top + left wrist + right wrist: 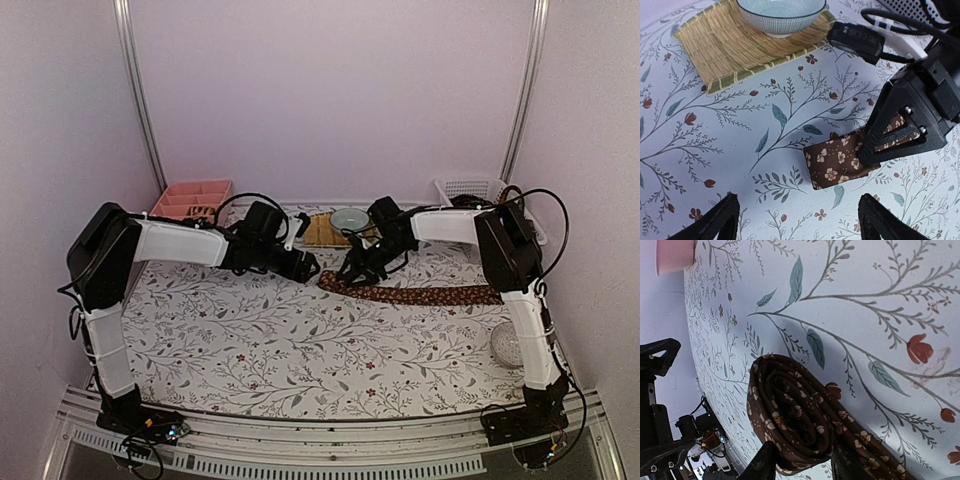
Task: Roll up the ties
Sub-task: Roll the tie at the center of the board.
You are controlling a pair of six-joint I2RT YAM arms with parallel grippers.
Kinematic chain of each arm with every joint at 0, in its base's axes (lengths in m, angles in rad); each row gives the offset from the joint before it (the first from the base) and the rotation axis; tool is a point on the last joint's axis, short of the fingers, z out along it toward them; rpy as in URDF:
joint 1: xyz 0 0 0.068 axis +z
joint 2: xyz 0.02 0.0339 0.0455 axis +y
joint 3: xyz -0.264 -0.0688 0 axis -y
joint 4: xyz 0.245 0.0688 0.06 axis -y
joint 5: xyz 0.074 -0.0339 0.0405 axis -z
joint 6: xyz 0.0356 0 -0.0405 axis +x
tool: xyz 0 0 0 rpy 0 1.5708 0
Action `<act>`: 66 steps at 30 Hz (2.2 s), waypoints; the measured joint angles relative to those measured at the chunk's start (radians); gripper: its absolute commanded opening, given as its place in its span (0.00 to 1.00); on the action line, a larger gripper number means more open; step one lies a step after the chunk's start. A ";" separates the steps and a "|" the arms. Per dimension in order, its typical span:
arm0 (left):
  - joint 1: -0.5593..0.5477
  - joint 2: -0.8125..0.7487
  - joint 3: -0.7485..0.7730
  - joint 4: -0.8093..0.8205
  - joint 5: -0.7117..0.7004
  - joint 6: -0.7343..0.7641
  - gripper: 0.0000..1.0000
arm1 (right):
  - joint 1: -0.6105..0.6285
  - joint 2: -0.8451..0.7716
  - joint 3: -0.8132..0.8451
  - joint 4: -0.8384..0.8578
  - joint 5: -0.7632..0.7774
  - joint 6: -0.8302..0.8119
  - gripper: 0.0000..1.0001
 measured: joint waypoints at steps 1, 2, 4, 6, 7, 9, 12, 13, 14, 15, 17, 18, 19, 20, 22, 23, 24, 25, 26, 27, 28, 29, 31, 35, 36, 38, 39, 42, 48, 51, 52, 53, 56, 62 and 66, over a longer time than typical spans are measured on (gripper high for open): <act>0.000 0.000 0.001 -0.003 0.002 0.030 0.88 | 0.000 0.001 0.000 0.000 0.003 -0.001 0.35; 0.000 0.000 0.003 -0.008 0.002 0.058 0.90 | 0.000 0.002 0.000 0.000 0.007 -0.003 0.34; 0.000 0.000 0.011 -0.019 0.010 0.125 0.98 | 0.000 0.004 0.000 0.000 0.016 -0.006 0.32; 0.000 0.000 0.019 -0.022 0.017 0.200 1.00 | 0.000 0.010 0.000 0.000 0.019 -0.011 0.32; 0.000 0.000 0.020 -0.021 0.021 0.228 1.00 | 0.000 0.013 0.000 0.000 0.018 -0.012 0.32; 0.000 0.000 0.021 -0.020 0.032 0.320 1.00 | 0.000 0.017 0.006 0.000 0.018 -0.014 0.31; 0.000 0.016 0.024 -0.018 0.051 0.443 1.00 | -0.001 0.026 0.016 0.000 0.017 -0.018 0.33; 0.000 0.027 0.029 -0.018 0.060 0.476 1.00 | -0.001 0.026 0.018 0.000 0.017 -0.019 0.33; 0.000 0.041 0.035 -0.018 0.067 0.513 1.00 | -0.002 0.027 0.019 0.000 0.017 -0.021 0.33; 0.000 0.057 0.039 -0.019 0.071 0.548 1.00 | -0.002 0.028 0.021 0.000 0.017 -0.023 0.33; 0.000 0.084 0.051 -0.027 0.074 0.592 1.00 | -0.004 0.028 0.023 0.000 0.017 -0.026 0.32; -0.001 0.095 0.058 -0.029 0.074 0.607 1.00 | -0.004 0.029 0.025 0.000 0.018 -0.026 0.32; -0.005 0.111 0.071 -0.033 0.074 0.628 1.00 | -0.004 0.030 0.026 0.000 0.018 -0.027 0.32; -0.009 0.124 0.082 -0.037 0.071 0.639 1.00 | -0.005 0.031 0.027 0.000 0.017 -0.029 0.32; -0.016 0.144 0.099 -0.036 0.061 0.665 1.00 | -0.005 0.033 0.027 0.000 0.015 -0.030 0.32; -0.022 0.154 0.106 -0.035 0.054 0.673 1.00 | -0.005 0.034 0.027 0.001 0.014 -0.030 0.32; -0.029 0.162 0.113 -0.034 0.045 0.680 1.00 | -0.005 0.034 0.027 0.001 0.014 -0.030 0.32; -0.037 0.169 0.118 -0.031 0.038 0.684 1.00 | -0.006 0.034 0.027 0.001 0.013 -0.031 0.32; -0.045 0.178 0.123 -0.024 0.031 0.686 1.00 | -0.006 0.034 0.027 0.001 0.013 -0.032 0.32; -0.052 0.186 0.126 -0.018 0.020 0.686 0.99 | -0.006 0.034 0.027 0.001 0.012 -0.033 0.32; -0.058 0.193 0.129 -0.013 0.012 0.687 0.98 | -0.006 0.034 0.027 0.001 0.011 -0.034 0.32; -0.063 0.198 0.131 -0.008 0.004 0.687 0.96 | -0.006 0.034 0.027 0.001 0.011 -0.034 0.32; -0.067 0.202 0.131 -0.002 -0.010 0.690 0.92 | -0.006 0.034 0.027 0.001 0.010 -0.036 0.32; -0.068 0.204 0.142 0.011 -0.021 0.702 0.78 | -0.006 0.034 0.027 0.001 0.002 -0.037 0.32; -0.068 0.207 0.148 0.014 -0.021 0.705 0.76 | -0.006 0.034 0.027 0.001 0.000 -0.037 0.32; -0.068 0.209 0.154 0.017 -0.021 0.707 0.73 | -0.006 0.034 0.027 0.001 -0.001 -0.038 0.32; -0.068 0.209 0.156 0.017 -0.021 0.710 0.71 | -0.006 0.034 0.027 0.001 -0.002 -0.038 0.32; -0.069 0.213 0.163 0.016 -0.020 0.712 0.62 | -0.006 0.034 0.027 0.001 -0.003 -0.039 0.33; -0.076 0.223 0.164 0.016 -0.040 0.713 0.59 | -0.006 0.034 0.027 0.003 -0.012 -0.040 0.38; -0.082 0.231 0.164 0.016 -0.058 0.711 0.59 | -0.006 0.034 0.027 0.005 -0.014 -0.041 0.37; -0.085 0.233 0.164 0.016 -0.065 0.710 0.60 | -0.006 0.034 0.027 0.005 -0.014 -0.041 0.36; -0.087 0.234 0.164 0.015 -0.069 0.708 0.62 | -0.006 0.034 0.027 0.005 -0.014 -0.041 0.35; -0.090 0.234 0.164 0.011 -0.071 0.700 0.75 | -0.006 0.034 0.027 0.004 -0.011 -0.042 0.32; -0.072 0.219 0.164 -0.039 0.018 0.586 0.85 | -0.006 0.034 0.024 0.003 -0.002 -0.048 0.31; -0.017 0.164 0.125 -0.021 0.143 0.392 0.86 | -0.007 0.034 0.015 0.013 -0.002 -0.053 0.30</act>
